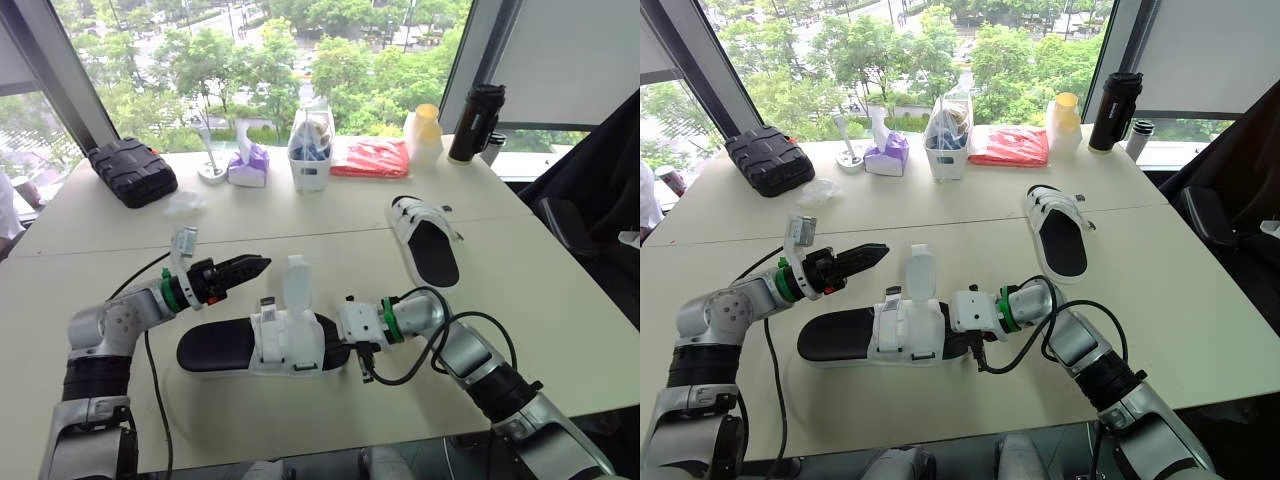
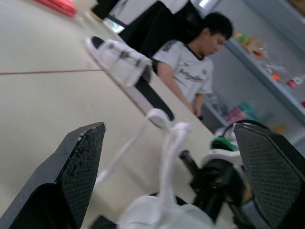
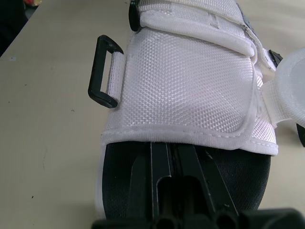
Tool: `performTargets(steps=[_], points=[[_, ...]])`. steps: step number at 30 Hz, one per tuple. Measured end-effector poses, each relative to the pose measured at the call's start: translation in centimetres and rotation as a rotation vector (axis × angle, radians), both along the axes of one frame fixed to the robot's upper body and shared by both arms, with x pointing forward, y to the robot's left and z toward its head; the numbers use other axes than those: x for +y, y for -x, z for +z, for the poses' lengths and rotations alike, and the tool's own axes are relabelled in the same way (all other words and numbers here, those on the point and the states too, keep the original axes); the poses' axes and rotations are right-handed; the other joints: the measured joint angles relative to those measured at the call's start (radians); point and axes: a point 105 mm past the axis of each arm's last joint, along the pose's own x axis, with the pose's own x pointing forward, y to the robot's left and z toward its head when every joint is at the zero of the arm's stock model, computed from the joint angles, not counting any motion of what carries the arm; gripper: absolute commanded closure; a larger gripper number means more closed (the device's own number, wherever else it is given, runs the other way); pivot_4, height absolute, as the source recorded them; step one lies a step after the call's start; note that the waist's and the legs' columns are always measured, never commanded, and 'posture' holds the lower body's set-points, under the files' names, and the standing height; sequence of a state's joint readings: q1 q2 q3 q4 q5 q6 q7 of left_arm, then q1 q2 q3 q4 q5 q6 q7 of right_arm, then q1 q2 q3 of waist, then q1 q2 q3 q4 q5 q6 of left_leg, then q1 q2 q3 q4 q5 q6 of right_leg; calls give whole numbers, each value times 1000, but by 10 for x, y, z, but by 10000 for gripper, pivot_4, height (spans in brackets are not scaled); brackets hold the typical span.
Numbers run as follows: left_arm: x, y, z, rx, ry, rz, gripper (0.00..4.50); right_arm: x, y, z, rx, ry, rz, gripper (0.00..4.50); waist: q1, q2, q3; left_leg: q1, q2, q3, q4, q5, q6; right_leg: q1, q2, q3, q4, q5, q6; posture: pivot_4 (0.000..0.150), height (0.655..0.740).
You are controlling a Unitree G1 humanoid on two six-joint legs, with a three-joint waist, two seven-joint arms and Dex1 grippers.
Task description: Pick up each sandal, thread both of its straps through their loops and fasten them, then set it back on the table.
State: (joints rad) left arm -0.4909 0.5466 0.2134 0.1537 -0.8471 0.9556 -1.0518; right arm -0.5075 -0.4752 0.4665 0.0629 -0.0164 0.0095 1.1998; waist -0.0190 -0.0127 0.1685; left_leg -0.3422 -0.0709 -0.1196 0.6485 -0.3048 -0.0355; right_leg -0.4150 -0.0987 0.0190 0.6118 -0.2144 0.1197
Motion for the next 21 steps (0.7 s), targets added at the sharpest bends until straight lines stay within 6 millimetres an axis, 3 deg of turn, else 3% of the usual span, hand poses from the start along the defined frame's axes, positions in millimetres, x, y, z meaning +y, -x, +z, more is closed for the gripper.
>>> performTargets(steps=[7,16,21], points=[[-26,11,-9,45,-79,-131,749,1,0,0,-1,-3,-1,45000,0,-1,1,0,0,0,0,0,0,0,0,0,0,0,0,1500,7400],[-44,-6,-38,93,-146,-157,749,0,-1,1,-4,-4,-4,45000,3,-1,1,0,0,1,0,0,0,0,0,0,0,0,0,1500,7400],[-66,-20,-29,107,-63,-175,749,0,-1,1,-7,-4,-6,45000,3,-3,2,0,0,1,0,0,0,0,0,0,-1,0,0,1500,7400]])
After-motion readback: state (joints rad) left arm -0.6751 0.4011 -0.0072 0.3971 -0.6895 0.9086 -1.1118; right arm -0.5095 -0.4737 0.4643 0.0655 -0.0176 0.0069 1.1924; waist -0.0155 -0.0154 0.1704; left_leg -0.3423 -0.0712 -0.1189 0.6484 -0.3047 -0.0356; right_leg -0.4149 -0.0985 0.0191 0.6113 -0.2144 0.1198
